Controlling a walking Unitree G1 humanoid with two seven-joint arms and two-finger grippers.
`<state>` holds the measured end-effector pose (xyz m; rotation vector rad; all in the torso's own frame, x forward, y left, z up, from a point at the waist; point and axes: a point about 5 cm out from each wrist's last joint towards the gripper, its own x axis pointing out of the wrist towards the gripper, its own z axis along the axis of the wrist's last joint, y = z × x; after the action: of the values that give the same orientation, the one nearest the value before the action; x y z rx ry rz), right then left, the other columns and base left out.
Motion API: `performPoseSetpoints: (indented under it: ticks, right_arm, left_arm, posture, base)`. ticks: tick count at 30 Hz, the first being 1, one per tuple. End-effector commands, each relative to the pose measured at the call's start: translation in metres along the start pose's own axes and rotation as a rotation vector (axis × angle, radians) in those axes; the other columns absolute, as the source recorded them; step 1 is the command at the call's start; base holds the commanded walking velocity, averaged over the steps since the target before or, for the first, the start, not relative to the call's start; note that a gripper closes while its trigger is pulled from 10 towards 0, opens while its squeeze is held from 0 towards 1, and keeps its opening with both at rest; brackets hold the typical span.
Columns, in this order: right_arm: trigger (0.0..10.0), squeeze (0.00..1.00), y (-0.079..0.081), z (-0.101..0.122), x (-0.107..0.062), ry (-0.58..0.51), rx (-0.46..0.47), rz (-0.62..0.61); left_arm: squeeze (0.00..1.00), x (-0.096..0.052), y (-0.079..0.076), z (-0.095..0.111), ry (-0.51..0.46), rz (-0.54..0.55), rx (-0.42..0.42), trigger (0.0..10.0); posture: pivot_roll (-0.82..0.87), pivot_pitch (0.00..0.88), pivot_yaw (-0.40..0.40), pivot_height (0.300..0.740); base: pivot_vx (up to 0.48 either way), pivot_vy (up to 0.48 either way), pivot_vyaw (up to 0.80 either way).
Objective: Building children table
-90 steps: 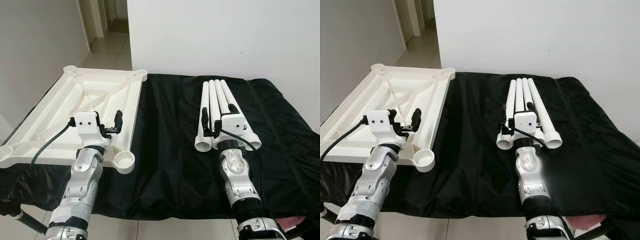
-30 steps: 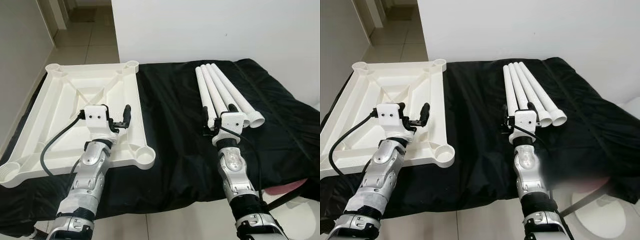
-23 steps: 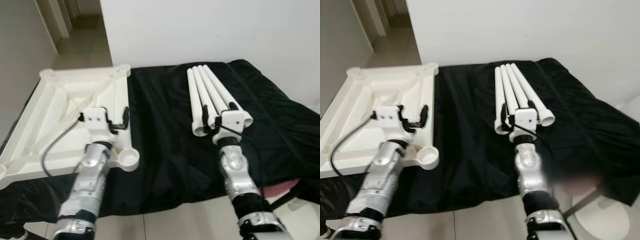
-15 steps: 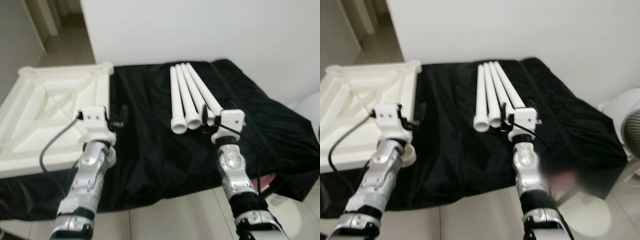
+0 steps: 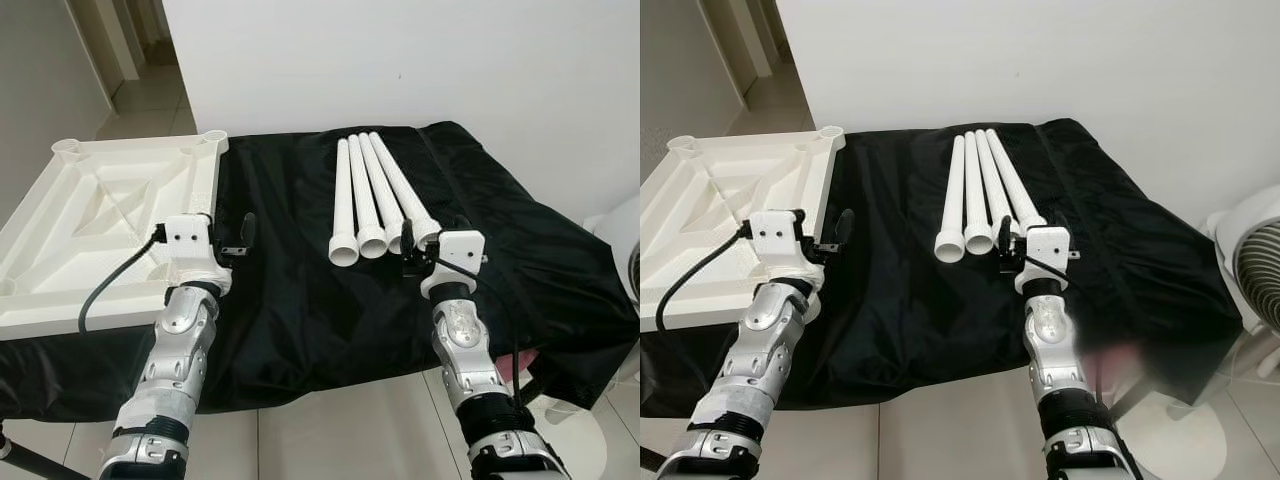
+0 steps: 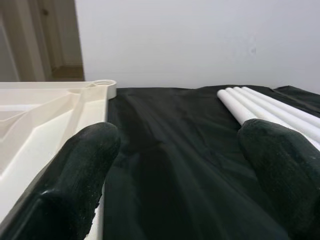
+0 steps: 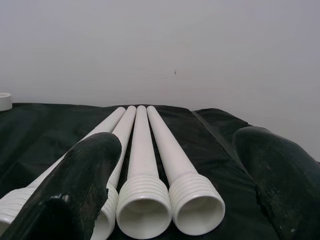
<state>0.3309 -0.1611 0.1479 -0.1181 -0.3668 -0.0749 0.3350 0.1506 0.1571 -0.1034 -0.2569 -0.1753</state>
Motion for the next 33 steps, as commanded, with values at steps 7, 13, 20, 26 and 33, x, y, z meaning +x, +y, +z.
performPoseSetpoints:
  ticks: [7,13,20,26,33]
  right_arm:
    - [10.0,0.00,0.001,-0.002,-0.002,0.015,0.004,-0.006]
    - [10.0,0.00,0.001,-0.003,-0.003,0.018,0.001,-0.015]
    - [10.0,0.00,-0.001,-0.003,-0.003,0.021,0.002,-0.026]
    - [10.0,0.00,-0.001,-0.002,0.000,0.017,0.003,-0.038]
    - [10.0,0.00,-0.002,-0.002,0.001,0.016,-0.001,-0.039]
  left_arm:
    - [0.00,-0.003,0.000,-0.004,0.025,-0.033,-0.010,10.0]
    - [0.00,-0.004,-0.001,-0.004,0.032,-0.039,-0.010,10.0]
    - [0.00,-0.003,-0.001,-0.004,0.034,-0.047,0.002,10.0]
    - [0.00,0.001,-0.002,-0.001,0.016,-0.055,0.003,10.0]
    - [0.00,0.001,-0.014,-0.003,0.021,-0.081,0.009,10.0]
  posture:
    - [-0.03,0.000,0.064,0.740]
    - [-0.03,0.000,0.073,0.740]
    - [-0.03,0.000,0.079,0.740]
    - [-0.03,0.000,0.085,0.740]
    - [-0.04,0.000,0.083,0.740]
  base:
    - [0.000,0.000,0.00]
    - [0.000,0.388,0.00]
    - [0.000,0.472,0.00]
    - [0.000,0.236,0.00]
    - [0.000,0.000,0.00]
